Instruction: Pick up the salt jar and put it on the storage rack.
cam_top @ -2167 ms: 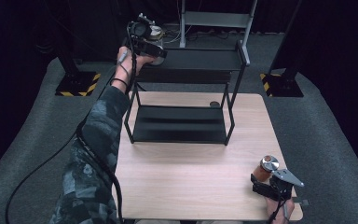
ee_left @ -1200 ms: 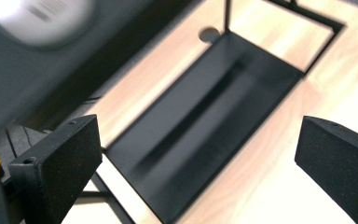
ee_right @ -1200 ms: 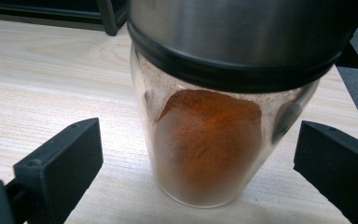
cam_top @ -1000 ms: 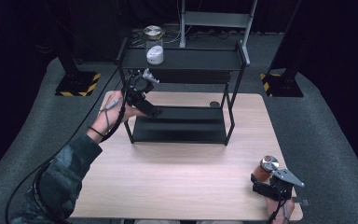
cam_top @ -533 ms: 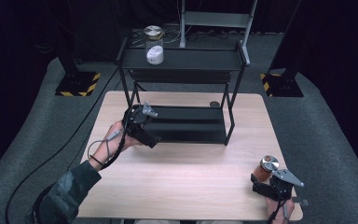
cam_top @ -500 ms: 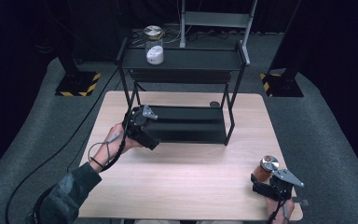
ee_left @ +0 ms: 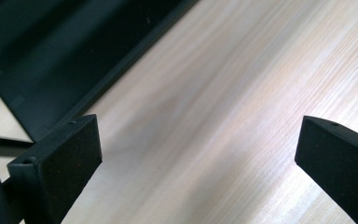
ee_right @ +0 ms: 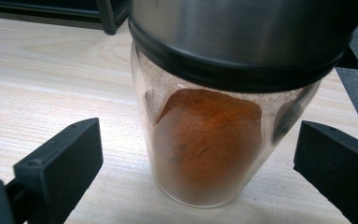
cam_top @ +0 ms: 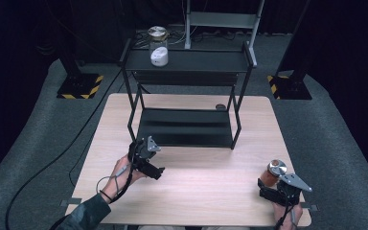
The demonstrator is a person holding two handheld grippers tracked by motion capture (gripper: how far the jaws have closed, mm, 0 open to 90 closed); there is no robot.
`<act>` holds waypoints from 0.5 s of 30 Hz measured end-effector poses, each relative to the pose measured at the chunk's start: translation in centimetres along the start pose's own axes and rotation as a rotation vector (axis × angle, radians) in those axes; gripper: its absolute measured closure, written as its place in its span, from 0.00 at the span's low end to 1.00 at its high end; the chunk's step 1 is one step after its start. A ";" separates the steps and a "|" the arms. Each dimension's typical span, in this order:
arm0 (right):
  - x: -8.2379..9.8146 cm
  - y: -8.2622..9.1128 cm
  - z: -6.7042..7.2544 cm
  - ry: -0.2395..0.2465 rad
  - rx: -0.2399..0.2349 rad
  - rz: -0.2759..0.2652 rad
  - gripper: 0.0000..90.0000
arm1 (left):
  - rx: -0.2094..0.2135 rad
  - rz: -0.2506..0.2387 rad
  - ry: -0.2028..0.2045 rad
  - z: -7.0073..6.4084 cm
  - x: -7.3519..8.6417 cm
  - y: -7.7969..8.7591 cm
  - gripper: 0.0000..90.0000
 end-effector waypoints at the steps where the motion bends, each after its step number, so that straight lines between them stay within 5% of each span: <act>1: 0.0 0.0 0.0 0.000 0.000 0.000 0.00 | -0.002 0.000 0.007 -0.2 0.5 -0.4 0.00; 15: 0.0 0.0 0.1 0.002 0.005 0.003 0.00 | 0.014 -0.021 0.116 -1.0 5.0 -2.6 0.00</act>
Point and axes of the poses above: each handheld gripper's, and its own axes: y roughly backward along the jaws, x roughly out of its underside, z roughly to its left, the point moved 8 cm from there along -y, roughly forward along the jaws, and after that the axes turned 2 degrees about -y, right-handed, at the moved point
